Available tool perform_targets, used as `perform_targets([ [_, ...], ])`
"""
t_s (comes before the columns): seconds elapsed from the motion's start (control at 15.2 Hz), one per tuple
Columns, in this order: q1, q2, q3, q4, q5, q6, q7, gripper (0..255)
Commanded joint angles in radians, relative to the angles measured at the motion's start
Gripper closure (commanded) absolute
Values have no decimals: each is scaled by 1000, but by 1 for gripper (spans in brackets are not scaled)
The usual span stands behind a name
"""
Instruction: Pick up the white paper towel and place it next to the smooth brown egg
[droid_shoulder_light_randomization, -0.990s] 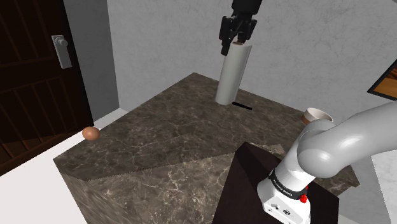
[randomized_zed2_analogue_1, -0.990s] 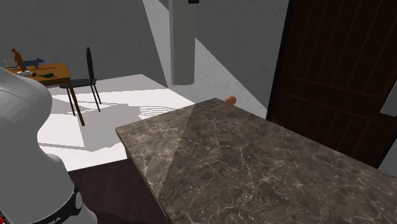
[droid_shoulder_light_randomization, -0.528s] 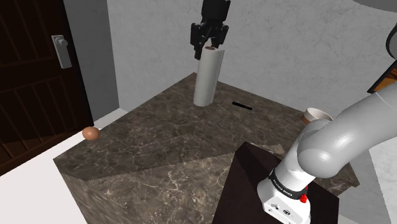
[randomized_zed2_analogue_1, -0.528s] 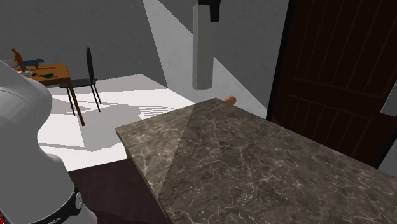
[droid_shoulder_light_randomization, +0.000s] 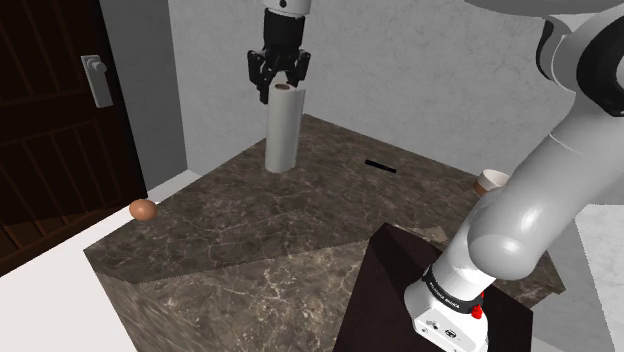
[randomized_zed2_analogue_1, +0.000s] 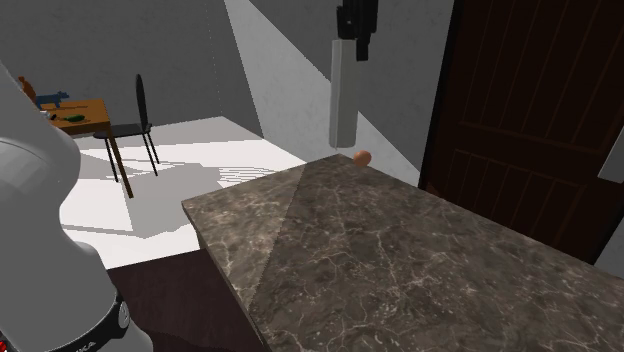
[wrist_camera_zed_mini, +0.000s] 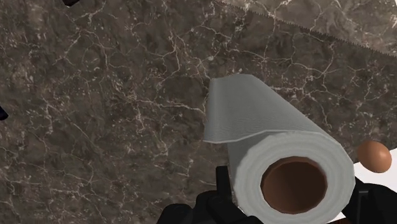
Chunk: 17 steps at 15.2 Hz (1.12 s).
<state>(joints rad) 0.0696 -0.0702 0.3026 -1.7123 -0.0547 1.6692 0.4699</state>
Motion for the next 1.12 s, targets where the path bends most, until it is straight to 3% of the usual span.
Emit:
perform_targets([
  [0.0,8,79,13,55,-24,20,26,255],
  [0.33,48,280,35,233,-92,27,88,255],
  [0.66,114,507,34,482,-164,-10,131,255],
  [1.06,110,513,31,419,-166,59,139,255],
])
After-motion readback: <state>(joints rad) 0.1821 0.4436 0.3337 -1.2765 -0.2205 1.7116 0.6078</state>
